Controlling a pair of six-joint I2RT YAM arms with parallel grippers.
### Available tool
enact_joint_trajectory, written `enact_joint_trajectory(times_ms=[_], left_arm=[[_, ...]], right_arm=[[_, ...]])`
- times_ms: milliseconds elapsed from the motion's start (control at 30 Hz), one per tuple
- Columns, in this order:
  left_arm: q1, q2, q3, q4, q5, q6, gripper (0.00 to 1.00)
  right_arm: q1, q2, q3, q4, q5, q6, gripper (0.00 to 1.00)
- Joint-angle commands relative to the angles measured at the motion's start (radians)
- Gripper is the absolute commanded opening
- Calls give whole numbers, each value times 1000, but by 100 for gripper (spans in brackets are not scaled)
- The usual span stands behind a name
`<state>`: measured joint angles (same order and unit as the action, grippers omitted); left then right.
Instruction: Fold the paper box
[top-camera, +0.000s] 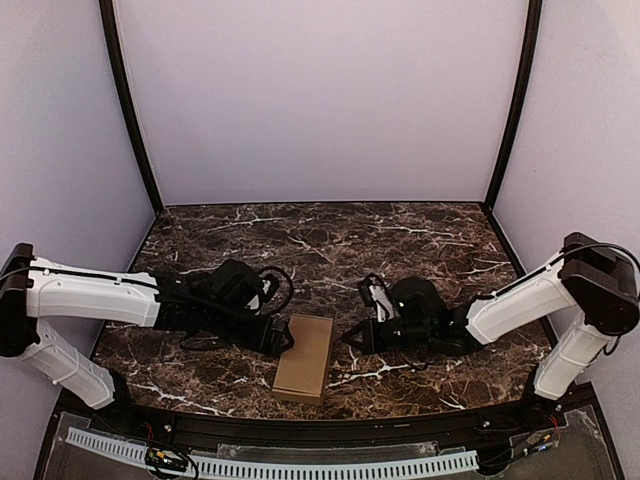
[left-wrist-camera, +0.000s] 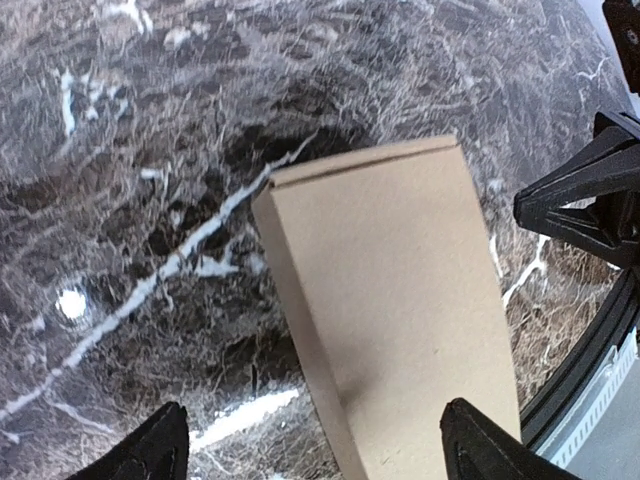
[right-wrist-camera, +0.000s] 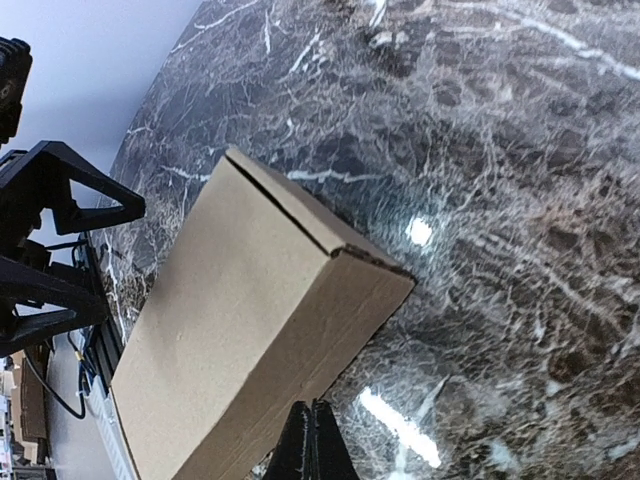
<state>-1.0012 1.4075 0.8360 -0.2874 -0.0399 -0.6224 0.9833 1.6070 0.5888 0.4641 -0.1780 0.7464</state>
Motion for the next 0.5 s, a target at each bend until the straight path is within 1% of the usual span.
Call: enact_joint_trajectory(times_ms=[0, 33, 67, 200, 467], left_arm=[[11, -14, -84, 100, 127, -79, 87], [13, -10, -106, 125, 166, -96, 87], [15, -7, -114, 169, 181, -103, 87], [22, 9, -135, 247, 249, -122, 87], [54, 78, -148, 408, 366, -165, 87]], right_arm=[[34, 71, 5, 40, -20, 51, 0], [38, 86, 7, 56, -32, 62, 0], [41, 102, 9, 71, -40, 71, 0], [45, 137, 16, 114, -56, 96, 0], [45, 175, 79, 115, -72, 97, 0]])
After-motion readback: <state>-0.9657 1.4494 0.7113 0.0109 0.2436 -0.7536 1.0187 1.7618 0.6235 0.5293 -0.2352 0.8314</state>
